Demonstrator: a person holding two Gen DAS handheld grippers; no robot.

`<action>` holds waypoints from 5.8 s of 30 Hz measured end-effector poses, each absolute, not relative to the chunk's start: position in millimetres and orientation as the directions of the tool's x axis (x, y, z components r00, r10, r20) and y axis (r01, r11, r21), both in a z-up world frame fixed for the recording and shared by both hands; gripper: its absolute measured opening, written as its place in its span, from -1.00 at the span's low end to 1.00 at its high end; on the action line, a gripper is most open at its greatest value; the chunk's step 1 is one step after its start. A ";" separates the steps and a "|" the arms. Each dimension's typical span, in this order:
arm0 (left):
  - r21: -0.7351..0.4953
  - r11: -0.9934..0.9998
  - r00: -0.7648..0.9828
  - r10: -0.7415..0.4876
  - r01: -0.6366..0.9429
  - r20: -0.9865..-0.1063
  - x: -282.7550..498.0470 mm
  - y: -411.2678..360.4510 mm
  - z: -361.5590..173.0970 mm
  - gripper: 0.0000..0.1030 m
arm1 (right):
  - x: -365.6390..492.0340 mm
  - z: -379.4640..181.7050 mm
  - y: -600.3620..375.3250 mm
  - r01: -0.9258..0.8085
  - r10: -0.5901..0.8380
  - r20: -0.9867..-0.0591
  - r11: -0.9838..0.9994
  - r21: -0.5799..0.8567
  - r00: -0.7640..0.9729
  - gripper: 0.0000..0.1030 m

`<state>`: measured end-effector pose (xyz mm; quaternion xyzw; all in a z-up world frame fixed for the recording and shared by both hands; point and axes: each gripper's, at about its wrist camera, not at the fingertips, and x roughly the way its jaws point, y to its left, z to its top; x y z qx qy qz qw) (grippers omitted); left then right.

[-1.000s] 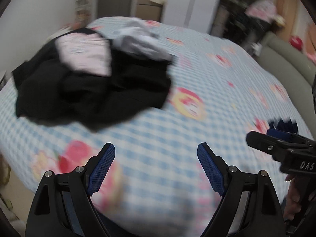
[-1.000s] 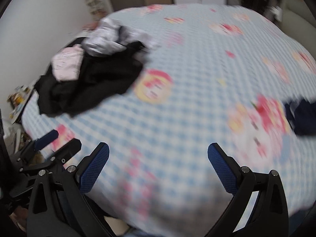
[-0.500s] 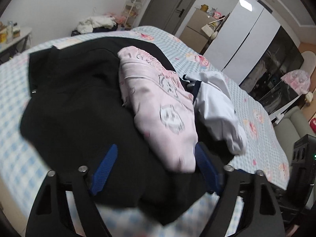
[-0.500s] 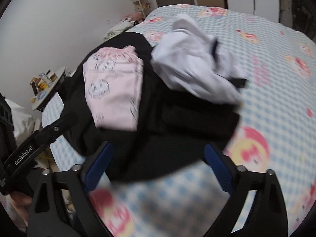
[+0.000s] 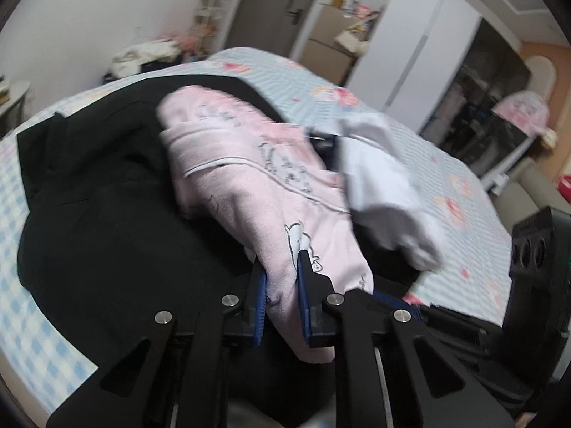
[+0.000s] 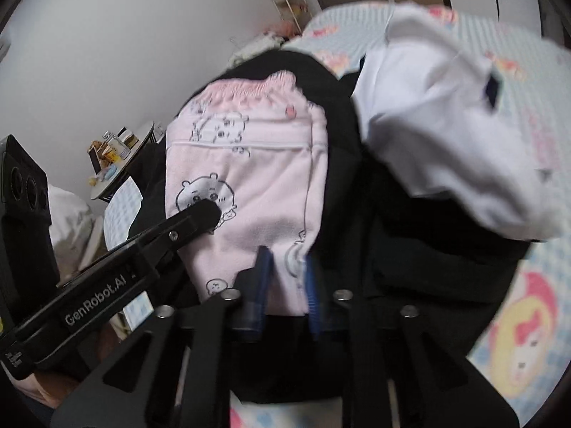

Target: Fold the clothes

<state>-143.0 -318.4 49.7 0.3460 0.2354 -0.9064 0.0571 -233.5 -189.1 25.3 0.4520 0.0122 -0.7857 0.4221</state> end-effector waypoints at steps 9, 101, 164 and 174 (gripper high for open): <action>-0.485 -0.875 -0.675 0.357 0.001 -0.646 -114.9 -174.6 37.9 -0.72 | -171.9 57.7 -22.7 0.572 -0.571 -0.697 -0.772 0.277 -0.434 -0.87; -0.507 -0.857 -0.531 0.472 -0.090 -0.704 -93.3 -119.9 28.6 -0.34 | -129.1 -16.4 131.0 0.228 -0.522 -0.802 -0.851 0.472 -0.289 -0.01; -0.372 -0.841 -0.882 0.459 -0.392 -0.107 -118.0 -69.3 354.0 -0.81 | -94.7 355.6 249.0 0.231 -0.246 -0.037 -0.945 0.232 -0.969 -0.84; -0.468 -0.881 -0.620 0.331 0.067 -0.712 -134.4 -89.8 50.0 -0.81 | -113.5 102.4 231.1 0.063 -0.268 -0.587 -0.937 0.345 -0.764 -0.84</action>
